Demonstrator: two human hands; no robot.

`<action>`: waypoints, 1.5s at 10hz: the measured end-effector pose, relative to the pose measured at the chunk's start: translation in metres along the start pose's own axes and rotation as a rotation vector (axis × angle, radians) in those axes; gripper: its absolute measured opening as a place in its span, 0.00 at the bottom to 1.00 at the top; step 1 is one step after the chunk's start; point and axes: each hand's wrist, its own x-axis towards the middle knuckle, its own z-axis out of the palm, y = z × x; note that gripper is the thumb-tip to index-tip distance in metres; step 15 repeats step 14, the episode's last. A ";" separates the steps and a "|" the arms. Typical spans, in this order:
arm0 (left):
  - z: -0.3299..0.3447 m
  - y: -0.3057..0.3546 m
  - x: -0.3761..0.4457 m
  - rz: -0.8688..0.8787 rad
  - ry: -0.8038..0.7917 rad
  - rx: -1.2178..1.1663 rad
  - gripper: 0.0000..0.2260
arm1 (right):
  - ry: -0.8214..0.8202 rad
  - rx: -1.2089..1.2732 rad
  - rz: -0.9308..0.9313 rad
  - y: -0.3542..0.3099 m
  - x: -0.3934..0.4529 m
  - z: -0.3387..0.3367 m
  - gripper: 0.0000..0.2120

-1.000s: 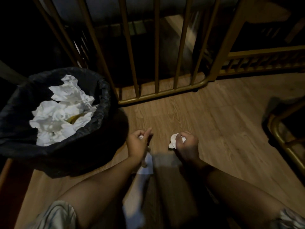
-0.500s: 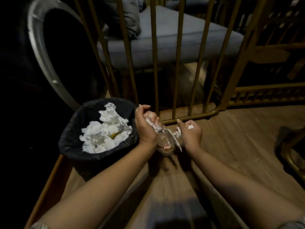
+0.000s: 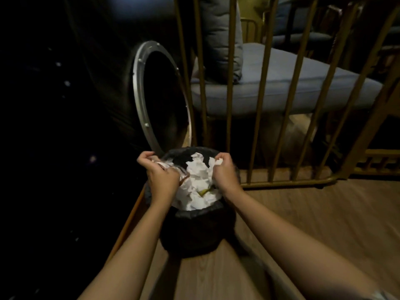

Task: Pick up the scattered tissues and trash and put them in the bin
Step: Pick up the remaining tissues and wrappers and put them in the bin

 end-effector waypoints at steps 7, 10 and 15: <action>-0.003 -0.052 -0.001 -0.048 -1.176 1.189 0.35 | -0.602 -1.475 -0.173 0.029 0.011 0.015 0.25; 0.005 -0.035 0.016 0.047 -0.873 0.871 0.31 | -0.480 -1.239 -0.232 0.010 0.014 -0.013 0.35; 0.019 0.040 0.057 0.037 -0.684 0.585 0.15 | -0.647 -0.990 -0.195 -0.047 0.058 -0.045 0.28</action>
